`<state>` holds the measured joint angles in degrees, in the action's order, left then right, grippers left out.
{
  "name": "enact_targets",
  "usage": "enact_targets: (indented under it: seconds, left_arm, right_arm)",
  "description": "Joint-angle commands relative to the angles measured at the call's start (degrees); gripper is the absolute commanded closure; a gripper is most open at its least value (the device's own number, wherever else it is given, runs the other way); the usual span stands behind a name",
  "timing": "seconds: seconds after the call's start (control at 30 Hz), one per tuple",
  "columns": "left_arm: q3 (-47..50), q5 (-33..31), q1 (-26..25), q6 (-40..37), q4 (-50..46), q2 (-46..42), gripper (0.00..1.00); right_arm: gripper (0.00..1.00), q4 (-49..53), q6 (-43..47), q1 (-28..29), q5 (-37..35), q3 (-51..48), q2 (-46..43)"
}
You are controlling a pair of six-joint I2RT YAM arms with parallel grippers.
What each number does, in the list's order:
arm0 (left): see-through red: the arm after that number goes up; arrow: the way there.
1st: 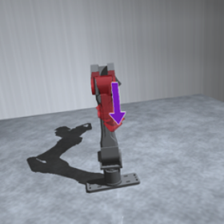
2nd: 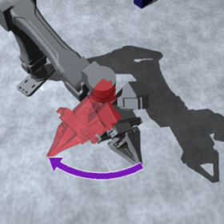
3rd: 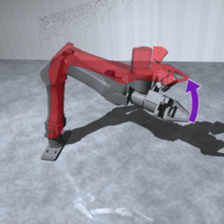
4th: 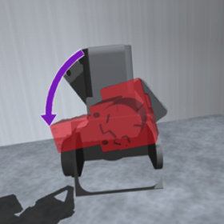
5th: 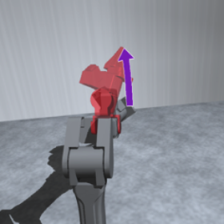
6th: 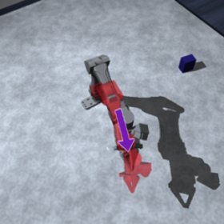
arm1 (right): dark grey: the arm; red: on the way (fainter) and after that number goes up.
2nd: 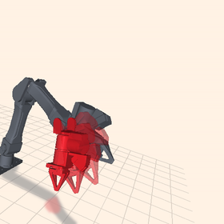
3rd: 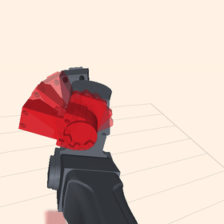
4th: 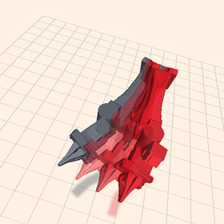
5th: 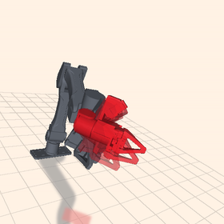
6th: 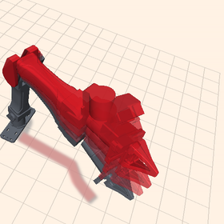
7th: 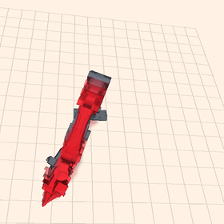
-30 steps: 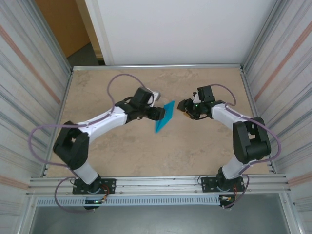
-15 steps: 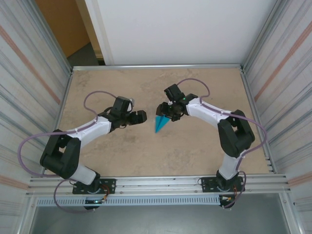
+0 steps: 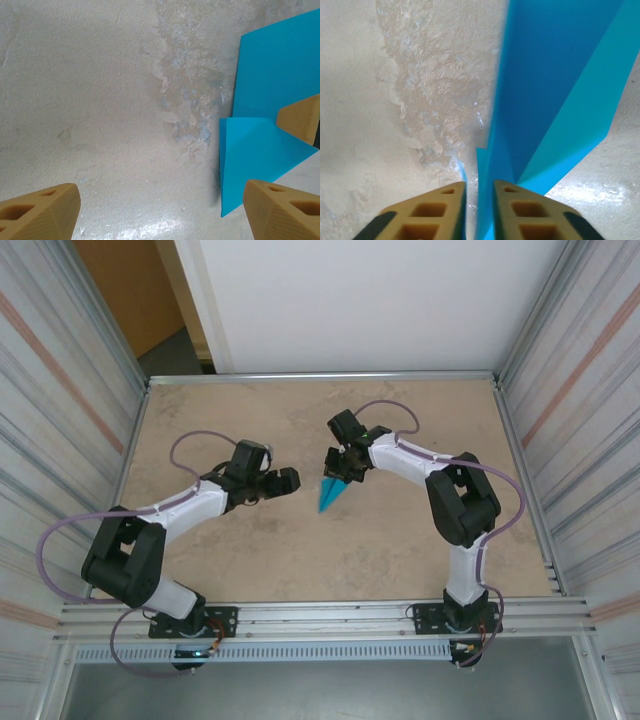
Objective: Fold a paper plane with a square sheet of paper (pick it up from the middle)
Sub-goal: Turn over the paper at the center of the table.
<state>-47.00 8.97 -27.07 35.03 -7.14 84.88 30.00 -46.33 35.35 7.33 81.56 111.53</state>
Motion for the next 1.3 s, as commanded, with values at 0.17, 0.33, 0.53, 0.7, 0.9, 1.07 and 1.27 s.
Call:
enact_targets:
  seconds: [0.17,0.33,0.53,0.7,0.9,1.07,1.27]
  left_arm:
    - [2.93,5.18,4.76,5.02,3.84,-3.16,0.15]
    - [5.96,10.15,8.31,8.82,8.99,-6.18,0.14]
    - [6.47,12.95,8.16,10.05,12.39,-5.89,0.16]
    - [6.4,13.55,6.17,10.94,14.3,-3.63,0.23]
    - [4.74,14.4,2.58,11.74,16.13,-0.02,0.35]
    - [4.29,15.36,0.5,13.23,17.6,2.86,0.42]
    - [4.38,14.45,-0.26,14.01,17.64,5.41,0.46]
  right_arm:
    - [0.97,-10.27,1.27,-1.94,12.98,-2.04,-4.37]
    - [0.97,-20.62,0.36,-4.46,24.85,-6.33,-7.91]
    - [0.96,-32.29,-1.71,-6.46,33.38,-15.28,-7.49]
    - [0.96,-34.96,-1.49,-7.66,34.59,-19.59,-6.01]
    - [0.95,-36.01,-0.82,-8.81,34.85,-22.38,-4.48]
    - [0.94,-36.08,-0.48,-8.72,36.01,-21.79,-2.74]
    - [0.93,-34.52,0.54,-8.3,36.8,-19.67,-0.83]
